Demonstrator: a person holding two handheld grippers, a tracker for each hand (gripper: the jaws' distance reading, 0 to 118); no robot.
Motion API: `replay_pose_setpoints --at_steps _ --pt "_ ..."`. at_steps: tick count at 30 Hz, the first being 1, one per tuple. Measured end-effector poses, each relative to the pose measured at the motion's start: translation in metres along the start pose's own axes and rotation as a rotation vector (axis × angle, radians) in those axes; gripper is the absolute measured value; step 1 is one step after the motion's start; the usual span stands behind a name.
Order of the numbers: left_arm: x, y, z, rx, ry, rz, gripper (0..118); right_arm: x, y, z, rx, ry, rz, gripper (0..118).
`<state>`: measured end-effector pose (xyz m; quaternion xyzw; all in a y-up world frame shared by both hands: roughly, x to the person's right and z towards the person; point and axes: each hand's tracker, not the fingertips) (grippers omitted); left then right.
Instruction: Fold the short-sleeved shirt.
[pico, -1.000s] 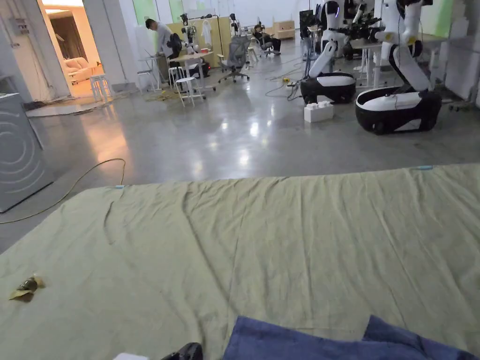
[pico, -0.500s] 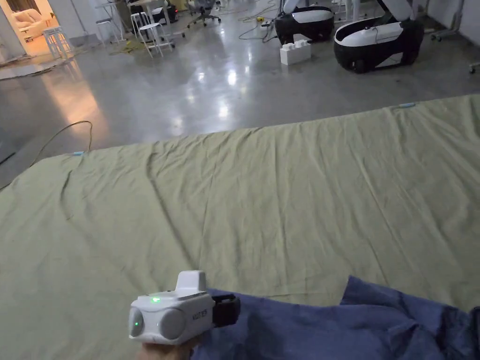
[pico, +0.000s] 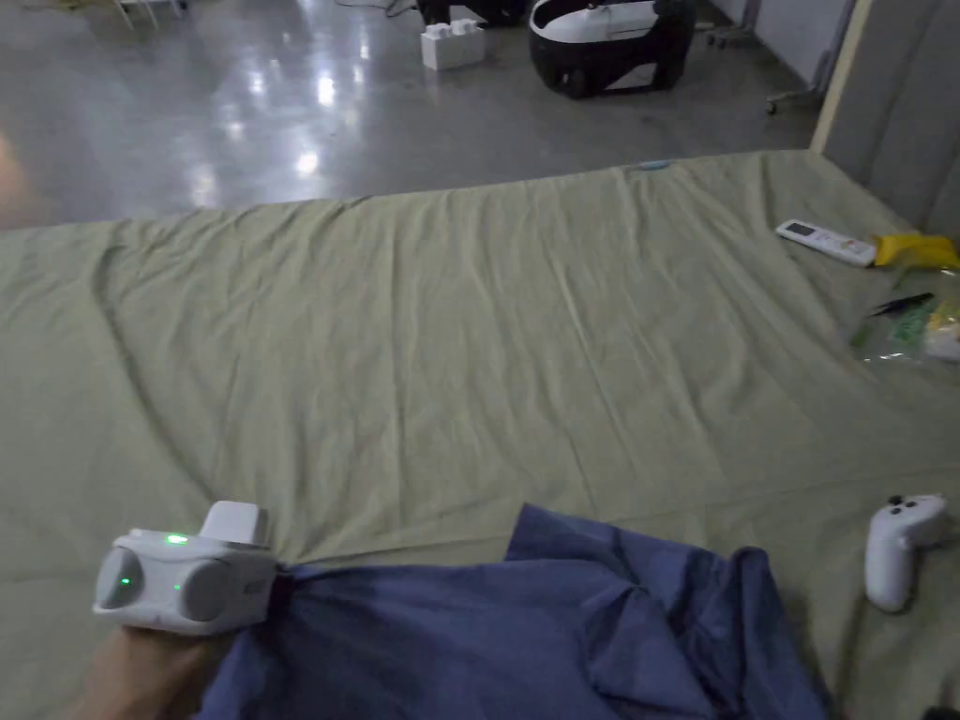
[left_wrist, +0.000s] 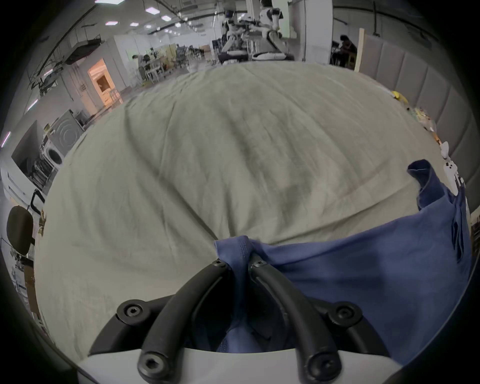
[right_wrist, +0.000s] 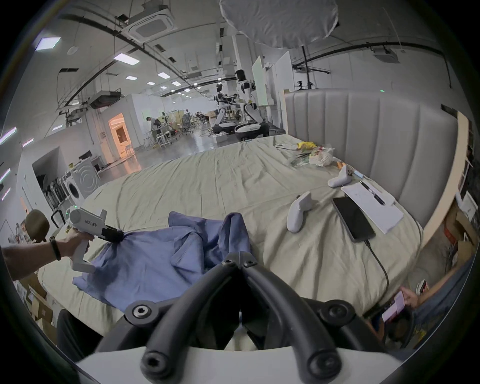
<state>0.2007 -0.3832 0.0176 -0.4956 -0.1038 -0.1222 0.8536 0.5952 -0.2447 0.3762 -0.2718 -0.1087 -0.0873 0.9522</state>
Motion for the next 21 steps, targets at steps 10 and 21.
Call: replay_pose_setpoints --at_steps 10,21 --pt "0.009 0.013 0.004 -0.088 0.019 -0.071 11 0.016 0.033 -0.187 -0.260 0.067 -0.050 93" --pt "-0.008 -0.002 0.018 0.046 -0.029 -0.095 10 0.024 0.021 -0.216 -0.302 0.031 -0.101 5"
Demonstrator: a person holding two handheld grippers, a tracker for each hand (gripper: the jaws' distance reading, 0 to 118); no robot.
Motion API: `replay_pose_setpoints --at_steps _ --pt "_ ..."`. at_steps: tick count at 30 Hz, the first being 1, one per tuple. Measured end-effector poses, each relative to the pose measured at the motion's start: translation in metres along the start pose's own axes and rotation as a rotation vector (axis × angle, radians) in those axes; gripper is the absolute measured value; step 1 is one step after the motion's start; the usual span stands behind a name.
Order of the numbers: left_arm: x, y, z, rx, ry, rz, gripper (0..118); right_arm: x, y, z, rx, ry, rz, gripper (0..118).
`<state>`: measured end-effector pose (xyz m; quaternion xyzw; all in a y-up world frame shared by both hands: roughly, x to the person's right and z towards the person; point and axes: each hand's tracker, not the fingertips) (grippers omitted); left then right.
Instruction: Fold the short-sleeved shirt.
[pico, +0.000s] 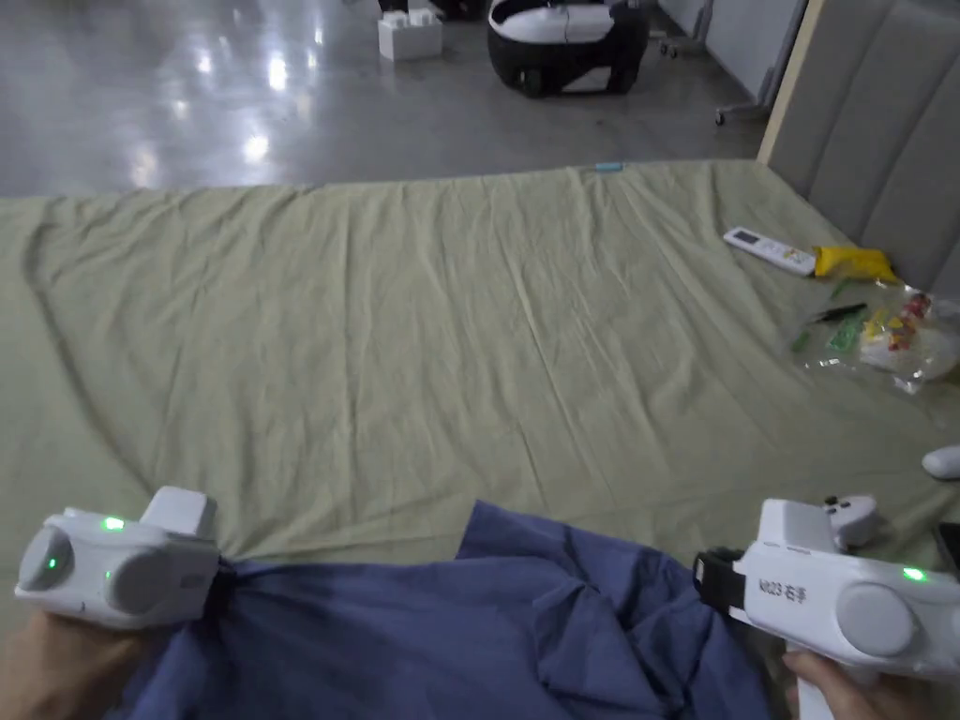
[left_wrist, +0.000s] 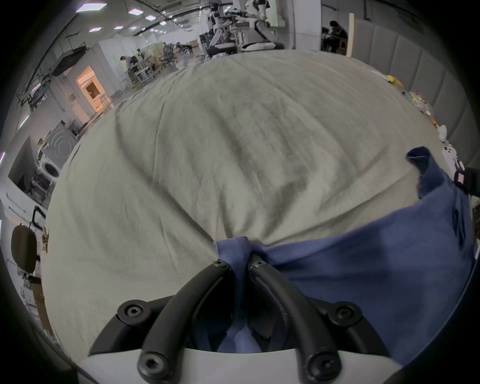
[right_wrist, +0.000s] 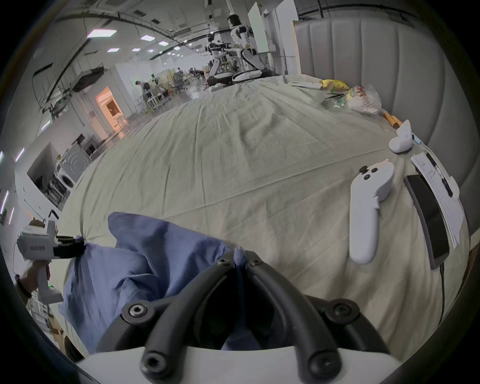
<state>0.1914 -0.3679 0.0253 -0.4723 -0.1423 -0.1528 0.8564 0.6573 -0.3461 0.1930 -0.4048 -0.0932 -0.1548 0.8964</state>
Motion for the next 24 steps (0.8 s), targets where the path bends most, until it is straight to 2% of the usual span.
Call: replay_pose_setpoints --at_steps 2,3,4,9,15,18,19,23,24 --pt "-0.015 -0.006 0.025 0.045 -0.030 0.007 9 0.001 0.002 0.019 0.057 0.014 -0.017 5" --pt "-0.024 -0.011 0.045 0.105 -0.049 0.128 9 0.001 0.003 0.030 0.089 0.041 -0.015 5" --pt "-0.034 -0.016 0.068 0.175 -0.083 0.180 9 -0.001 0.006 0.041 0.119 0.056 -0.005 5" --pt "-0.075 -0.034 0.187 0.431 -0.175 0.346 9 -0.018 0.025 0.106 0.290 0.103 0.016 5" --pt "-0.104 -0.051 0.326 0.680 -0.122 0.365 9 -0.054 0.074 0.196 0.515 0.155 0.061 5" --pt "-0.116 -0.050 0.378 0.774 -0.107 0.368 9 -0.079 0.101 0.235 0.610 0.188 0.068 5" --pt "-0.116 -0.047 0.393 0.800 -0.059 0.342 9 -0.087 0.112 0.247 0.629 0.203 0.073 5" --pt "-0.126 -0.033 0.444 0.892 0.025 0.289 9 -0.120 0.155 0.294 0.747 0.183 0.135 5" --pt "-0.128 -0.029 0.454 0.916 0.021 0.312 9 -0.126 0.164 0.304 0.760 0.191 0.140 5"
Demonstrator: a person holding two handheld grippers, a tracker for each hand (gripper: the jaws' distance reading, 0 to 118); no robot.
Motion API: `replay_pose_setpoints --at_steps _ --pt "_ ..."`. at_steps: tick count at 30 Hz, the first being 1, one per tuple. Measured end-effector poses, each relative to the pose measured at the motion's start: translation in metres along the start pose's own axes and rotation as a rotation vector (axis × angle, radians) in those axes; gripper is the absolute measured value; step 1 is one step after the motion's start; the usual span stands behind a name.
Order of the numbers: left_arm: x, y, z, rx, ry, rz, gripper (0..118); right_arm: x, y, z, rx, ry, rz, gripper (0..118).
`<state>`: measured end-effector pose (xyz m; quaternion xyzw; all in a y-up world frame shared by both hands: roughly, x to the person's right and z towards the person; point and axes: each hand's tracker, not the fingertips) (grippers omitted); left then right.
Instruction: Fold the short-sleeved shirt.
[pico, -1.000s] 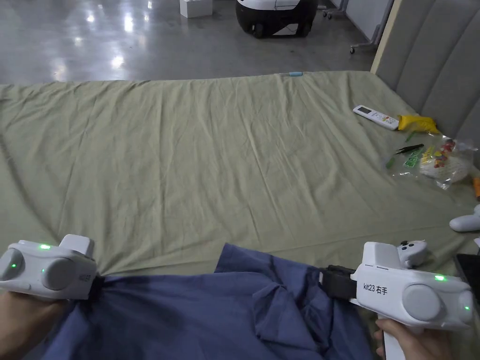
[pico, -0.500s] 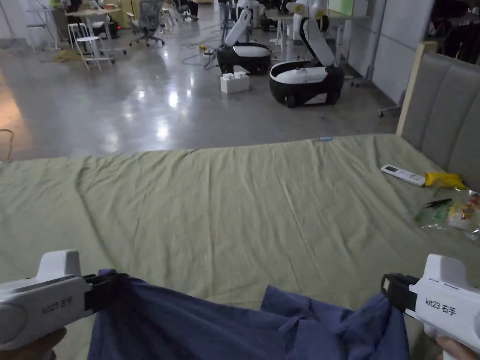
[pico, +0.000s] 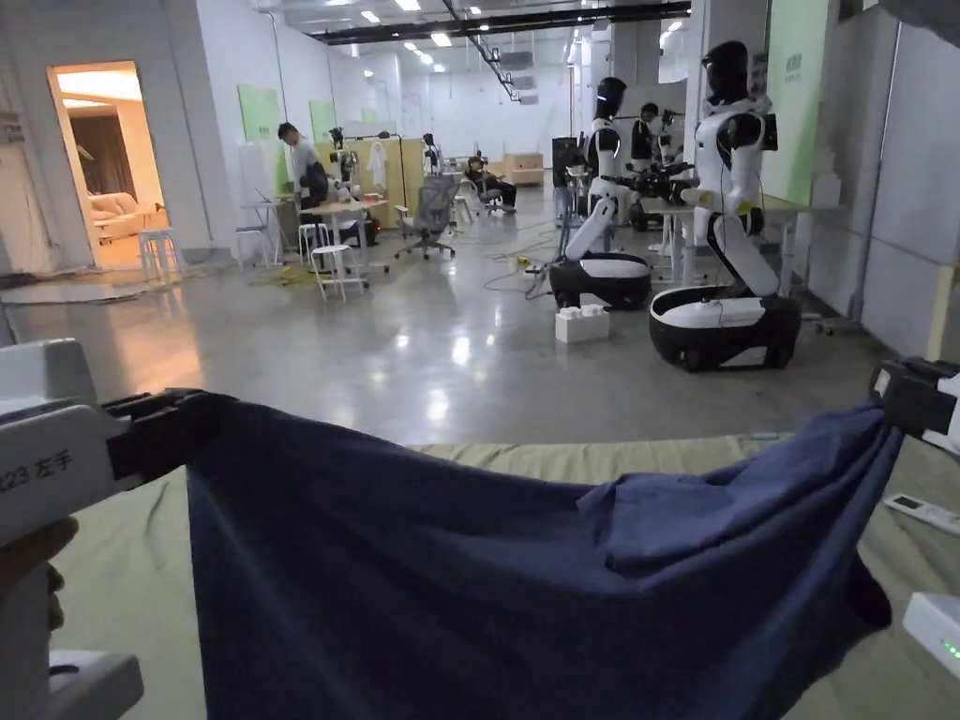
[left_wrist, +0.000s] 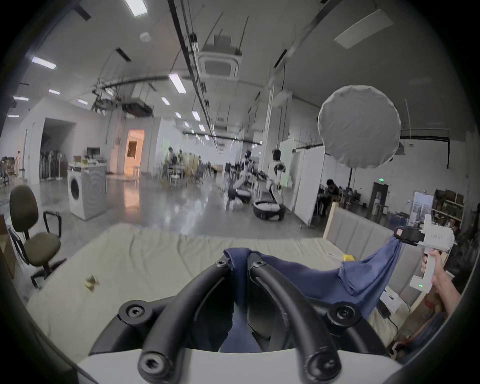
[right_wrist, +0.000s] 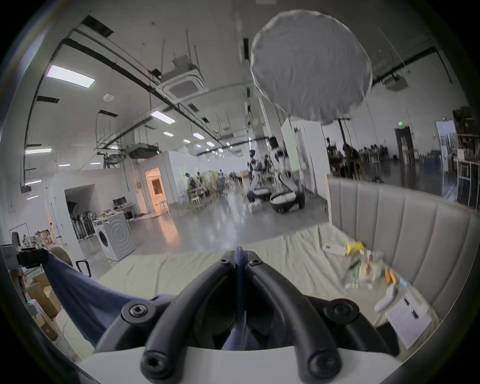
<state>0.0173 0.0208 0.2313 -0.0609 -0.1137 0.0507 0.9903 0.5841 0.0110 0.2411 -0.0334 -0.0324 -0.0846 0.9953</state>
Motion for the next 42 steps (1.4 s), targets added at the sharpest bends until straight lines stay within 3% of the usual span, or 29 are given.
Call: replay_pose_setpoints --at_steps 15,18,20,21,25,31,42 --pt "-0.021 0.103 0.005 0.186 0.147 -0.034 6 -0.041 0.133 -0.016 0.190 -0.071 0.077 5" --pt "-0.026 0.108 -0.008 0.194 0.171 -0.013 6 -0.047 0.137 -0.021 0.207 -0.155 0.125 5" --pt "-0.027 0.107 -0.020 0.203 0.194 -0.015 6 -0.054 0.137 -0.022 0.311 -0.224 0.245 5" --pt "-0.027 0.106 -0.027 0.204 0.200 -0.024 6 -0.053 0.132 -0.028 0.266 -0.212 0.188 5" --pt "-0.030 0.105 -0.052 0.184 0.205 -0.015 6 -0.049 0.127 -0.048 0.249 -0.233 0.156 5" --pt "-0.021 0.095 -0.098 0.137 0.218 0.019 6 -0.054 0.119 -0.081 0.232 -0.248 0.213 5" --pt "-0.022 0.066 -0.182 0.058 0.271 0.023 6 -0.045 0.088 -0.153 0.171 -0.292 0.233 5"
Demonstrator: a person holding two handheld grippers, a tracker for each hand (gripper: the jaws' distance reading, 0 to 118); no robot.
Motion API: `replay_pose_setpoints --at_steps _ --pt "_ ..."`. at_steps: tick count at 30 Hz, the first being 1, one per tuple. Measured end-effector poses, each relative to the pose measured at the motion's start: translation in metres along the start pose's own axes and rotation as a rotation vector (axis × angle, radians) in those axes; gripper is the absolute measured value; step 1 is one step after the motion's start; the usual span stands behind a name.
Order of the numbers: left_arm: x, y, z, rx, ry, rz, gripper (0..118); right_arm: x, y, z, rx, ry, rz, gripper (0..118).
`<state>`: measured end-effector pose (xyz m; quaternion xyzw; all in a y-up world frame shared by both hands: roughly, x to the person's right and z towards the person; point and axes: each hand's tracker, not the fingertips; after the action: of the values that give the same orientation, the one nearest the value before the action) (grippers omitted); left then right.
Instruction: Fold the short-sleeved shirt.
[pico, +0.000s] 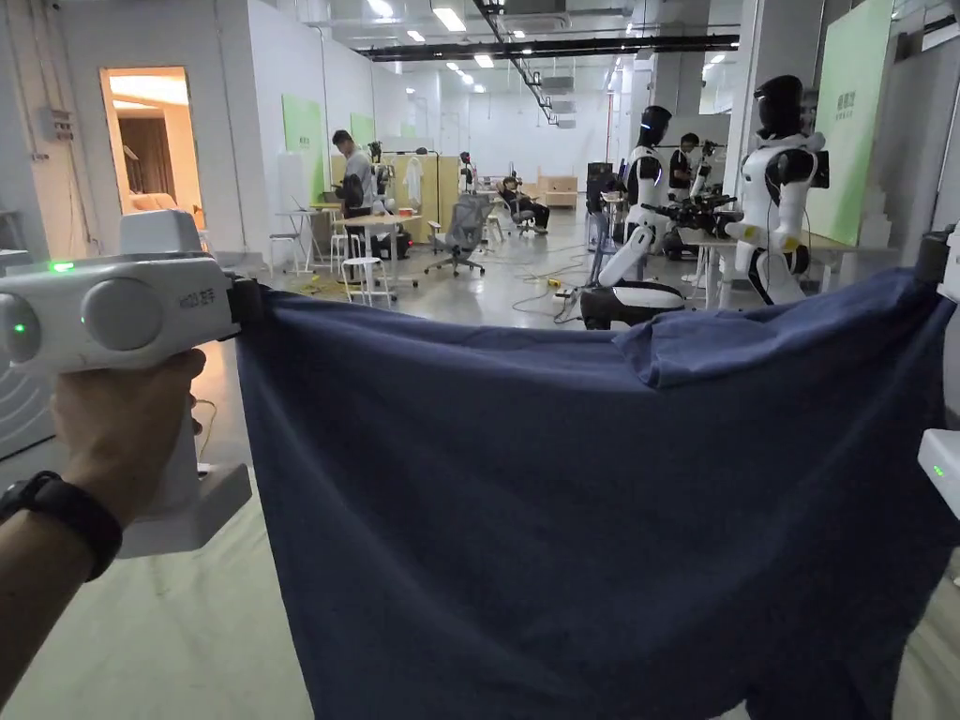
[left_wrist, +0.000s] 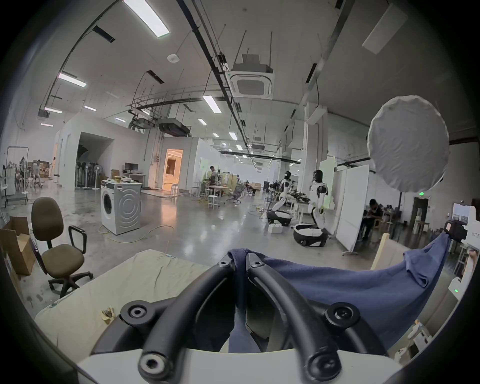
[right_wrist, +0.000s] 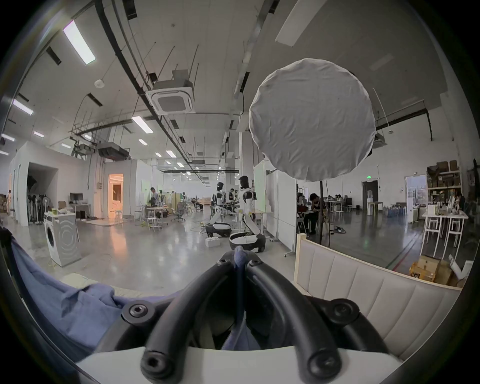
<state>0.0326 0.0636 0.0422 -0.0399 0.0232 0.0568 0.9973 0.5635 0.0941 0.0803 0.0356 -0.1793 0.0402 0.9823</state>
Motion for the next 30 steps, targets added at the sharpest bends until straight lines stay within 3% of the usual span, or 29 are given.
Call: replay_pose_setpoints --at_steps 3,7,8,10,15,19,21,22,24,30 --pt "0.003 -0.011 -0.022 -0.015 0.007 0.003 6 -0.008 -0.012 -0.018 -0.020 -0.013 0.012 5" --pt "-0.002 -0.001 0.000 -0.009 0.034 0.002 6 -0.021 -0.025 -0.040 -0.027 -0.010 0.036 5" --pt "-0.001 -0.015 -0.032 0.002 0.051 -0.021 6 -0.024 -0.030 -0.046 -0.034 -0.012 0.031 5" --pt "-0.002 -0.016 -0.035 -0.008 0.037 -0.014 6 -0.030 -0.036 -0.054 -0.036 -0.015 0.041 5" --pt "-0.001 -0.059 -0.052 -0.026 0.018 0.037 6 -0.030 -0.076 -0.044 -0.042 0.034 -0.007 5" --pt "-0.012 -0.118 0.002 -0.010 -0.058 0.120 6 -0.016 -0.125 0.002 -0.073 0.100 -0.045 5" --pt "-0.016 -0.149 0.046 -0.001 -0.070 0.093 6 -0.004 -0.149 0.032 -0.077 0.109 -0.052 5" --pt "-0.015 -0.167 0.068 -0.023 -0.089 0.088 6 0.004 -0.169 0.049 -0.157 0.110 -0.137 5" --pt "-0.028 -0.197 0.099 -0.061 -0.069 0.087 6 0.018 -0.201 0.089 -0.210 0.096 -0.201 5" --pt "-0.055 -0.289 0.203 -0.255 -0.057 0.234 6 0.053 -0.281 0.215 -0.377 0.051 -0.304 5"
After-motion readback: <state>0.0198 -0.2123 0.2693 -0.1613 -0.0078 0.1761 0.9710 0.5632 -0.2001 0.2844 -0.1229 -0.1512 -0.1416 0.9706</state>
